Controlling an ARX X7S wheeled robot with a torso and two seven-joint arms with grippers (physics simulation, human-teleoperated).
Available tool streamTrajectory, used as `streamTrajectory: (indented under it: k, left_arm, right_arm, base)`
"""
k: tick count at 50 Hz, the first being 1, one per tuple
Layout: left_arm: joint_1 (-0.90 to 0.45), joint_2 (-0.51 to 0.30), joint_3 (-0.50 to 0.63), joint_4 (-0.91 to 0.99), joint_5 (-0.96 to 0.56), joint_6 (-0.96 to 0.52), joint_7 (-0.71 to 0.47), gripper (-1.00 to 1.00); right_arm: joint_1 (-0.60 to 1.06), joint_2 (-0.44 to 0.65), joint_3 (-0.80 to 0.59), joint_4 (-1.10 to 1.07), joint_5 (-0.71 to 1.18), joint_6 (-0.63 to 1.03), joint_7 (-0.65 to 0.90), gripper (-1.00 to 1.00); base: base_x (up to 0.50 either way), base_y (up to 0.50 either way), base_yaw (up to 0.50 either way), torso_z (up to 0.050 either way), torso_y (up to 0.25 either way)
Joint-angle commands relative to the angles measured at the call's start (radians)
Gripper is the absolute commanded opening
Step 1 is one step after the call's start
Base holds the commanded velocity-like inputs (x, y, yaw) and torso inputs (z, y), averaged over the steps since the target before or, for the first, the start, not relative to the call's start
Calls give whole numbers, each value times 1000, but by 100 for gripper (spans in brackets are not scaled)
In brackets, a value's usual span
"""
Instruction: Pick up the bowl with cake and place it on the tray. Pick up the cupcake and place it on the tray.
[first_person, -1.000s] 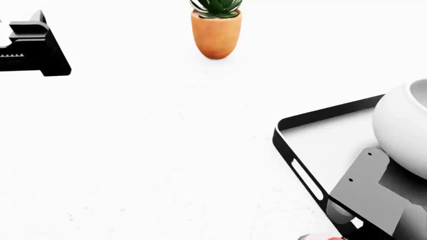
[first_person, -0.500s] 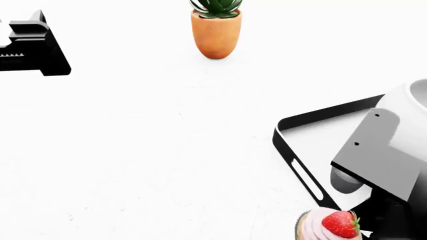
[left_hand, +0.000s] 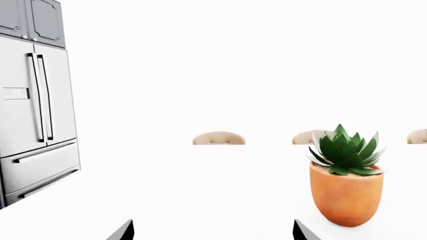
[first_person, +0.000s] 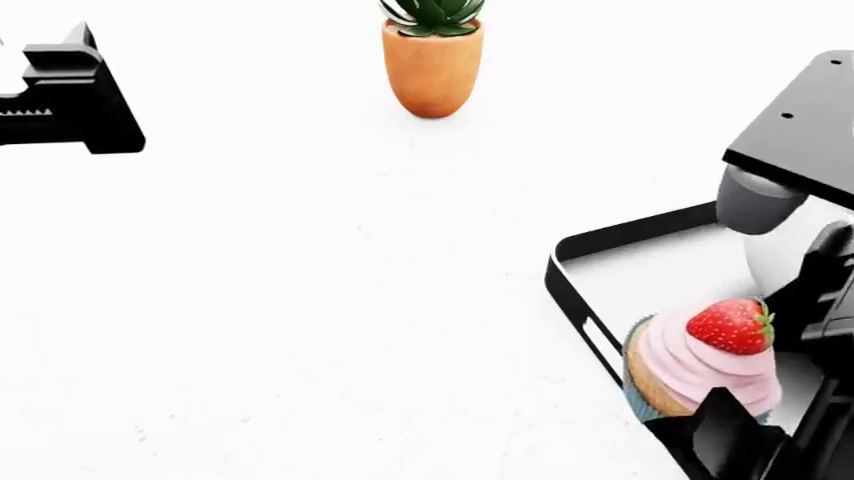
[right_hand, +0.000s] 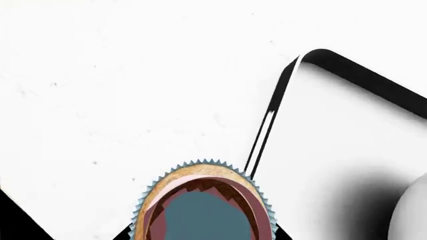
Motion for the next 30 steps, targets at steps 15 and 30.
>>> streamTrajectory:
  k: [15, 30]
  left_arm:
    - [2, -4, 6, 9, -4, 4, -3, 100]
    - [7, -4, 9, 15, -1, 8, -3, 100]
  right_arm:
    - [20, 175, -49, 61, 13, 52, 88, -100]
    - [-19, 237, -33, 24, -30, 43, 100, -100]
  base:
    - [0, 0, 0, 0, 0]
    - [0, 0, 0, 0, 0]
